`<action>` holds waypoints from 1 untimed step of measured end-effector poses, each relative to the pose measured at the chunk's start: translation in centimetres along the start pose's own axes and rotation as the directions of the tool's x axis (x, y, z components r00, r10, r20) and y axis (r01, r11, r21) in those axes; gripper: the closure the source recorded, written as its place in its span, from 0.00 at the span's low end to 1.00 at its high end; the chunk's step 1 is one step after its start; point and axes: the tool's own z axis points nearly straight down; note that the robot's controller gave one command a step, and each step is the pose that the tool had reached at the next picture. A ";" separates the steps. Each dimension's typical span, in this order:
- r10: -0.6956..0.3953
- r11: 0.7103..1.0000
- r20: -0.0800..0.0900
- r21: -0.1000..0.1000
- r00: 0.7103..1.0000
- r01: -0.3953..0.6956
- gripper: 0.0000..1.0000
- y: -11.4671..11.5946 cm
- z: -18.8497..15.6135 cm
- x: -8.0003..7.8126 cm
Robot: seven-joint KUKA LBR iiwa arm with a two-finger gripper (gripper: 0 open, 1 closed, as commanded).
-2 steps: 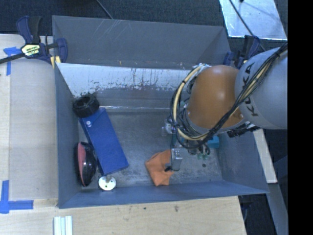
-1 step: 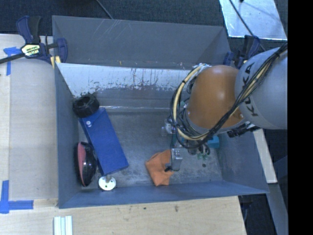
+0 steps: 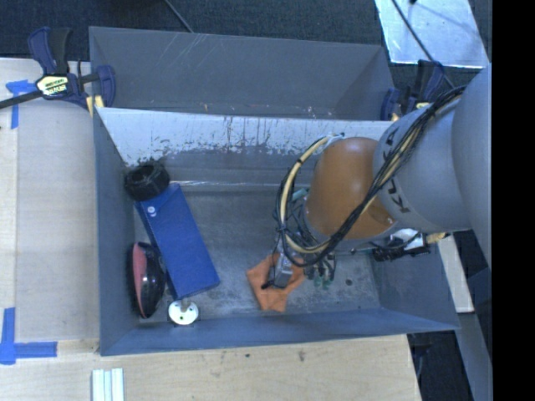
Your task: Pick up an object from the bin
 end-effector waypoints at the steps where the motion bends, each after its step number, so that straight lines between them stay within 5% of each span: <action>1: 0.001 1.000 0.000 0.000 1.000 -0.001 1.00 0.0 0.0 0.0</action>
Offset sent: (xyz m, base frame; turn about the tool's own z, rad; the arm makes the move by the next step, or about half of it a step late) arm 0.0000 0.0000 0.0000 0.0000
